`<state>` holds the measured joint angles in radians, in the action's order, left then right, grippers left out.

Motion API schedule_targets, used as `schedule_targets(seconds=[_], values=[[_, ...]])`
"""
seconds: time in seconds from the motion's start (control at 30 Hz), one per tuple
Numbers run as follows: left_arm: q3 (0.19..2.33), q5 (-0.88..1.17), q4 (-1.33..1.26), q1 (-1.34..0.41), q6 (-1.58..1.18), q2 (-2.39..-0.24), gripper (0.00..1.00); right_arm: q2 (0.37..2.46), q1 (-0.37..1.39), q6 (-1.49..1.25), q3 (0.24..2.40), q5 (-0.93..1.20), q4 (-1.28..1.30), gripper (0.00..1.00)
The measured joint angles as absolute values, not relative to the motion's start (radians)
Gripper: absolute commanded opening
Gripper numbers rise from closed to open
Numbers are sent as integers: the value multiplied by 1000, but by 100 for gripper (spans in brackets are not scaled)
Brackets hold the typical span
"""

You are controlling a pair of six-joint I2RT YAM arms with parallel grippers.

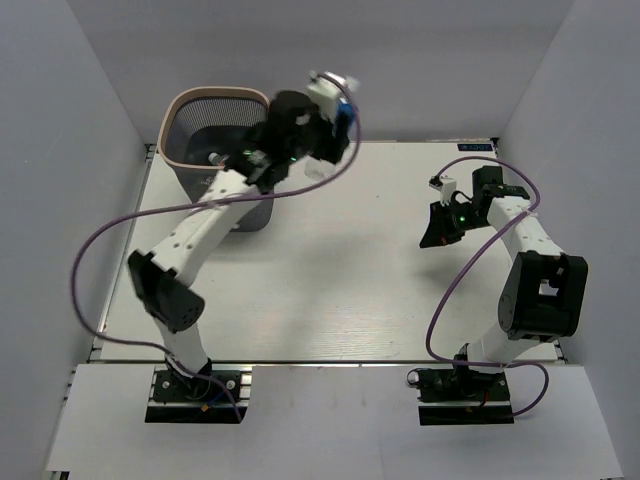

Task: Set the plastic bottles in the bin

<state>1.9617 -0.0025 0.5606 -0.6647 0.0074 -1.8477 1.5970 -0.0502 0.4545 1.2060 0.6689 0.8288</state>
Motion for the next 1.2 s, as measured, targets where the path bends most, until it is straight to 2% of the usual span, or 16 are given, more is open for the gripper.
schedule_targets(seconds=[0.2, 0.33, 0.4, 0.43, 0.47, 0.5, 0.53, 0.57, 0.73, 0.8, 0.83, 0.93, 1.03, 1.2], values=[[1991, -193, 447, -551, -63, -1625, 19, 1597, -49, 455, 1206, 668, 817, 0], [1960, -315, 416, -443, -89, -1560, 22, 1593, -45, 456, 1201, 669, 804, 0], [1953, -373, 419, -395, -94, -1562, 27, 1590, -44, 457, 1194, 669, 805, 0], [1952, -392, 420, -375, -94, -1571, 35, 1590, -43, 457, 1194, 669, 805, 2], [1951, -410, 423, -356, -94, -1584, 57, 1590, -43, 457, 1194, 669, 804, 6], [1948, -422, 427, -340, -95, -1597, 73, 1590, -41, 457, 1194, 669, 805, 10], [1941, -432, 430, -319, -96, -1612, 100, 1590, -40, 459, 1194, 669, 805, 16], [1935, -438, 442, -302, -94, -1629, 100, 1590, -39, 462, 1194, 669, 806, 24], [1913, -425, 468, -244, -113, -1695, 100, 1590, -37, 505, 1196, 678, 824, 45], [1905, -382, 468, -241, -105, -1692, 100, 1584, -36, 515, 1195, 680, 827, 65], [1901, -350, 461, -245, -98, -1686, 100, 1573, -36, 521, 1195, 679, 826, 90], [1837, -150, 407, -264, -78, -1625, 100, 1523, -36, 498, 1193, 668, 805, 90], [1677, 92, 349, -290, -80, -1509, 100, 1454, -36, 447, 1193, 632, 765, 90], [1386, 327, 307, -334, -79, -1331, 100, 1385, -37, 391, 1192, 565, 718, 90]])
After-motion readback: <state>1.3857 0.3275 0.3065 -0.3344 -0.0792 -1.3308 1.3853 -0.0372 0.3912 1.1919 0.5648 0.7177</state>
